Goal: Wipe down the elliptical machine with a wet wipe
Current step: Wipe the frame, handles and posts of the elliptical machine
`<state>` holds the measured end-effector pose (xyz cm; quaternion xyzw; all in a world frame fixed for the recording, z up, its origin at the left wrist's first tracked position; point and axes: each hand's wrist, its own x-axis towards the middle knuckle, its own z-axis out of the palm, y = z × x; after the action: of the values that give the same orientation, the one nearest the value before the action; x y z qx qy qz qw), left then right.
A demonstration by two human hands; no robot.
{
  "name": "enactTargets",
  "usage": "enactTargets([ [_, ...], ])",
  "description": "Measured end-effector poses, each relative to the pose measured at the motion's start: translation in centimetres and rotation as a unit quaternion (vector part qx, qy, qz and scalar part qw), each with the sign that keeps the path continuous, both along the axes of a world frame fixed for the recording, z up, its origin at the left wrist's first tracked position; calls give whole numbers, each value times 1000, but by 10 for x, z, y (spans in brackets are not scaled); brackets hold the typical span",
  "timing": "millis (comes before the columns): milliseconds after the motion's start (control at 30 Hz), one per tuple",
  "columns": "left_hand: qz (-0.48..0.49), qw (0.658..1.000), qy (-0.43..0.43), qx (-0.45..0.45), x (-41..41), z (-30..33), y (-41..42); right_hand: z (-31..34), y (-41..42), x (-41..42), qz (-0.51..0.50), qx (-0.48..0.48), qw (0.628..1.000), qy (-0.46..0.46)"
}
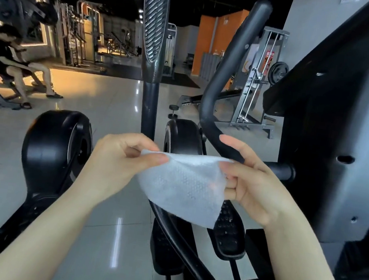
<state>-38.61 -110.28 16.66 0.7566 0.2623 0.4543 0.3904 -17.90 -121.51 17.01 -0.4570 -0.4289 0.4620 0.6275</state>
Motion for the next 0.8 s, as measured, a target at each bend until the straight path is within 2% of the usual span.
enactTargets([
  [100, 15, 999, -37, 5, 4, -3, 3, 2, -4, 0, 4, 10, 1000, 28],
  [200, 46, 997, -54, 42, 9, -4, 1, 0, -5, -1, -35, 17, 999, 29],
  [300, 26, 995, -94, 33, 17, -5, 0, -4, -3, -2, -118, 34, 991, -50],
  [433, 59, 989, -112, 70, 26, 5, 2, 8, -1, -14, -75, 34, 987, -136],
  [533, 108, 981, -114, 112, 23, 16, 3, 16, 10, -23, -118, 22, 942, -315],
  [600, 126, 978, -112, 122, 17, 20, 7, 19, 16, -23, -151, 30, 921, -358],
  [633, 129, 978, -106, 123, 15, 21, 10, 21, 17, -23, -145, 46, 934, -323],
  [667, 129, 979, -95, 122, 14, 20, 13, 25, 18, -24, -126, 52, 960, -246],
  [733, 142, 981, -61, 114, 18, 17, 18, 27, 23, -27, -58, 10, 997, -49],
  [800, 175, 978, -45, 107, 26, 16, 23, 26, 33, -35, -22, -37, 997, 64],
])
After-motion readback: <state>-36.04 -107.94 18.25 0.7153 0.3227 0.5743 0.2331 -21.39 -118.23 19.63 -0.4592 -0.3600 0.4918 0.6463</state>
